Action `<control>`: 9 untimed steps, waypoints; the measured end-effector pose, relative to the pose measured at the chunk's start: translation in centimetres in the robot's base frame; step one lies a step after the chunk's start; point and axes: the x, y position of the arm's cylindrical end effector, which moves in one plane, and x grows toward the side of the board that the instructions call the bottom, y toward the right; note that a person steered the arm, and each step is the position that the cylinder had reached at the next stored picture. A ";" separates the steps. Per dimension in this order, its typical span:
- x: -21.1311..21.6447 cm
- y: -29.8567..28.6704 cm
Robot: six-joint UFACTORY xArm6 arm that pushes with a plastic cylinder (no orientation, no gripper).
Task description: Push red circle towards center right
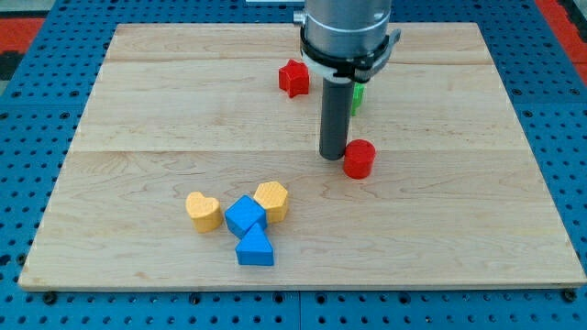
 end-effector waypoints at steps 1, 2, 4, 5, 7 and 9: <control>2.5 0.7; 4.8 1.4; 0.6 9.6; 0.3 4.9; -4.8 3.0; -5.9 0.2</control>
